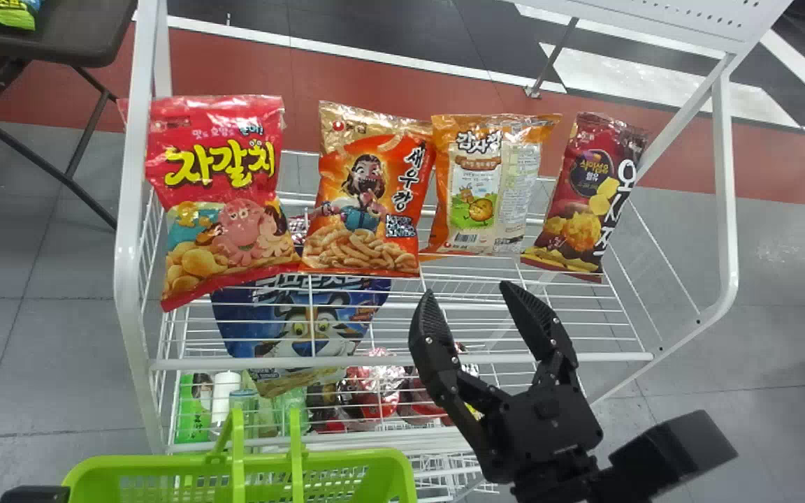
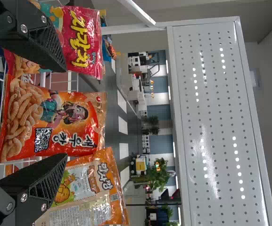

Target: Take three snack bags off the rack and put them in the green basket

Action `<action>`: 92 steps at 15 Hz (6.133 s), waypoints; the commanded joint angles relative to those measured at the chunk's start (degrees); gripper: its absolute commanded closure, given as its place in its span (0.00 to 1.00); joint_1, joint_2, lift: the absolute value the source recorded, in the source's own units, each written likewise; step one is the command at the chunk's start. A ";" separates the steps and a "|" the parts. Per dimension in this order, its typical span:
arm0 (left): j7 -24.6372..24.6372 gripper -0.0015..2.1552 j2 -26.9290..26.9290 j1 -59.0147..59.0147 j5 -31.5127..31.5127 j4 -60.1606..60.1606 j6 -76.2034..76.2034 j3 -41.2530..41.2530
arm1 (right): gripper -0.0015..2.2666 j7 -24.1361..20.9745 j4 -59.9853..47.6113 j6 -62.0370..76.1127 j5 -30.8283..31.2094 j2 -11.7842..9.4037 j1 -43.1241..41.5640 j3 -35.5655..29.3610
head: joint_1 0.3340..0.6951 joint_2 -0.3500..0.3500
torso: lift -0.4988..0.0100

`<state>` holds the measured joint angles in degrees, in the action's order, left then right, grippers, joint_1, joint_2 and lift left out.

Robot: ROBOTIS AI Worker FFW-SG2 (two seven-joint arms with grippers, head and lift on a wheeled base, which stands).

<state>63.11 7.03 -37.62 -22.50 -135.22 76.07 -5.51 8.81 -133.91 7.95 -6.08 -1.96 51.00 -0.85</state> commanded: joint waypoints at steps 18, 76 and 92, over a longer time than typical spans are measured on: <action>-0.53 0.81 1.41 3.69 -1.32 2.95 2.47 0.24 | 0.09 2.36 29.06 -31.12 4.14 0.38 -45.90 16.23 | 1.00 0.34 | 0.94; -1.06 0.81 -0.26 4.84 -2.81 2.07 1.41 1.47 | 0.03 39.71 -5.13 -73.83 -5.79 -3.48 -14.26 -10.66 | 1.00 0.00 | 0.94; -1.41 0.81 0.26 5.98 -1.85 2.24 2.64 0.06 | 0.04 -4.67 18.33 -31.99 6.16 1.00 -37.11 4.28 | 1.00 0.00 | 0.94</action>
<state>61.63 7.10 -31.91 -24.15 -133.08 78.49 -5.74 5.67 -118.54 -23.64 -3.45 -0.96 17.02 1.36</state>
